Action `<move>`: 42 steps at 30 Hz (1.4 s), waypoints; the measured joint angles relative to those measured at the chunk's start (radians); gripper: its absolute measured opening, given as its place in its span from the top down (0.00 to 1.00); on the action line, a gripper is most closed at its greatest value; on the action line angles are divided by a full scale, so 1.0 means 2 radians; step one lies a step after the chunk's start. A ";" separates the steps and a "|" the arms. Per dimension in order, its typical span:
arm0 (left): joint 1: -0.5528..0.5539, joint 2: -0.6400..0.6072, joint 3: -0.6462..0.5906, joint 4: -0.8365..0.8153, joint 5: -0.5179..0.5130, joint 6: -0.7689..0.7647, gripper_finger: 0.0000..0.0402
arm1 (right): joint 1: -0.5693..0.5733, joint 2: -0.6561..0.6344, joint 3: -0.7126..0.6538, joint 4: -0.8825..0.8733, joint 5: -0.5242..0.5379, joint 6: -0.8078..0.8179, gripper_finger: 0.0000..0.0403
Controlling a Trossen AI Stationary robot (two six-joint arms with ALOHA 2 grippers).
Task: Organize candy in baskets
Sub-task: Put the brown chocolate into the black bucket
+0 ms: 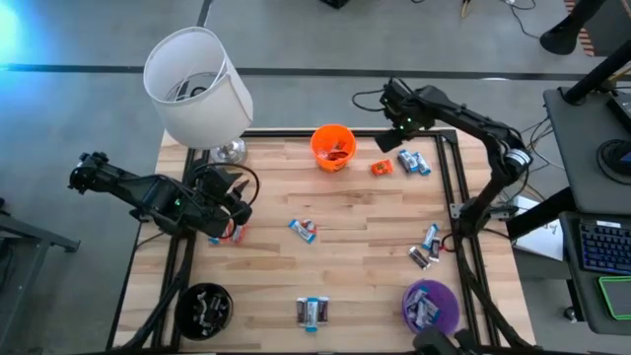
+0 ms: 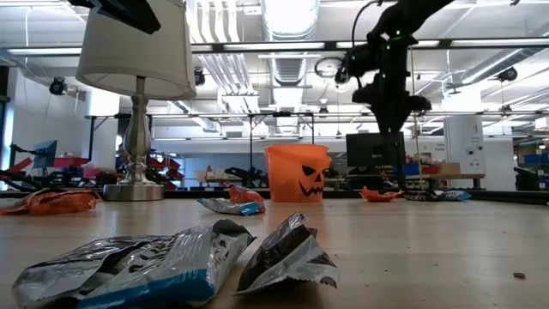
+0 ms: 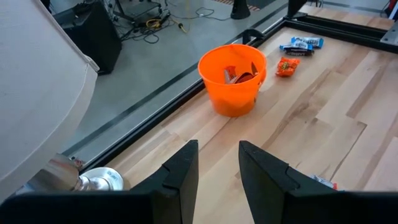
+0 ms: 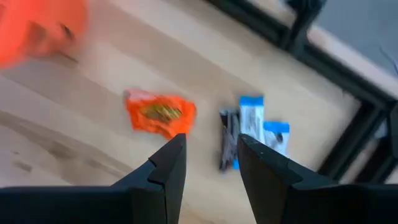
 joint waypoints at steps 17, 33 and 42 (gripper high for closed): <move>0.000 0.001 -0.004 0.013 0.000 -0.004 0.76 | -0.003 0.043 -0.005 -0.042 -0.003 0.011 0.67; 0.001 0.056 -0.010 0.012 0.000 0.000 0.76 | -0.003 0.044 -0.116 0.020 0.001 0.074 0.67; 0.003 0.045 -0.010 0.015 -0.001 -0.004 0.76 | 0.000 0.044 -0.160 0.063 0.002 0.102 0.67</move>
